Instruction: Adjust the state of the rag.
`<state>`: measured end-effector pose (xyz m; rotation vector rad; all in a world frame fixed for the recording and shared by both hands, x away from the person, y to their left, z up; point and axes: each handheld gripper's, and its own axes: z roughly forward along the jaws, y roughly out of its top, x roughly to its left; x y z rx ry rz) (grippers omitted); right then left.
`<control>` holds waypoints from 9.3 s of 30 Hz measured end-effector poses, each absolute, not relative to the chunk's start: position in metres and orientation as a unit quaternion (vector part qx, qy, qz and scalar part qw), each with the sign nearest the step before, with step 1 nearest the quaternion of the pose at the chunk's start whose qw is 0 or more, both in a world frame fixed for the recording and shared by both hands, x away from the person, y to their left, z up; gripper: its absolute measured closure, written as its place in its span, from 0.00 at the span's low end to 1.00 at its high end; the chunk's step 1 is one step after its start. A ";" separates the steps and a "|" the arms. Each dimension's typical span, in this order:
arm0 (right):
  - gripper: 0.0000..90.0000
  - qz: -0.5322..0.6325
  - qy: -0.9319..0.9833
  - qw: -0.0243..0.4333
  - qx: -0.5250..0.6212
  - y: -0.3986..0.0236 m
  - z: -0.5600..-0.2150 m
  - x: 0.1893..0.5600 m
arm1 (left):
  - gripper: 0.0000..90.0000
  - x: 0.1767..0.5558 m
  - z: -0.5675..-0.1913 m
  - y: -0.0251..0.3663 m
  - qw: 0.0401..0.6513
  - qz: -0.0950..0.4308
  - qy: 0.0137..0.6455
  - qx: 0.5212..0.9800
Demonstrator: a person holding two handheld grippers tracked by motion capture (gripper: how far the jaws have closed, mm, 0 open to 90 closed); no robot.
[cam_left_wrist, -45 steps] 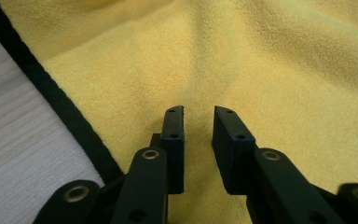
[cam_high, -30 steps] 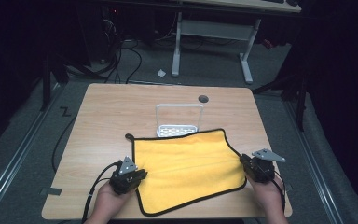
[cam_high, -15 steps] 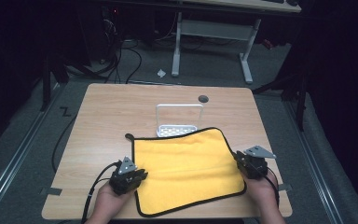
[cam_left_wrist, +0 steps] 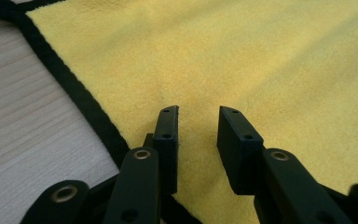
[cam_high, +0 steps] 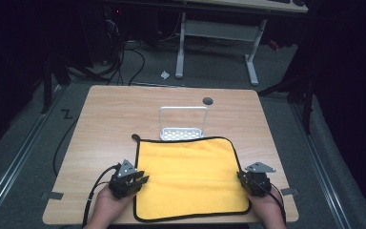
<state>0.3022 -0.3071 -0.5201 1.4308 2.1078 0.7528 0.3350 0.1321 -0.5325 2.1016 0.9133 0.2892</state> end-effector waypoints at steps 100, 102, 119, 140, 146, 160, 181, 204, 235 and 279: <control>0.83 0.350 0.894 0.151 0.237 -0.006 -0.529 0.277 | 0.90 0.424 -0.537 0.137 0.421 0.115 0.478 0.763; 0.90 0.347 0.894 0.156 0.236 -0.008 -0.528 0.278 | 0.90 0.424 -0.537 0.136 0.422 0.114 0.476 0.763; 0.92 0.427 0.860 0.173 0.222 -0.014 -0.487 0.270 | 0.93 0.413 -0.524 0.168 0.505 0.083 0.510 0.692; 0.92 0.476 0.834 0.184 0.209 -0.014 -0.455 0.253 | 0.93 0.386 -0.482 0.177 0.530 0.132 0.514 0.661; 0.92 0.463 0.822 0.208 0.258 -0.083 -0.463 0.253 | 0.93 0.398 -0.485 0.114 0.523 0.126 0.502 0.677; 0.91 0.434 0.807 0.221 0.334 -0.178 -0.484 0.253 | 0.91 0.415 -0.493 0.014 0.481 0.131 0.484 0.719; 0.91 0.444 0.780 0.238 0.371 -0.222 -0.481 0.241 | 0.92 0.412 -0.479 -0.029 0.509 0.122 0.442 0.729; 0.75 0.425 0.771 0.235 0.411 -0.238 -0.497 0.256 | 0.69 0.400 -0.498 -0.007 0.497 0.096 0.434 0.745; 0.97 0.340 0.814 0.193 0.431 -0.207 -0.526 0.325 | 0.97 0.331 -0.531 0.071 0.412 0.062 0.322 0.850; 0.69 0.397 0.796 0.200 0.411 -0.200 -0.512 0.316 | 0.90 0.391 -0.538 0.097 0.443 0.070 0.450 0.772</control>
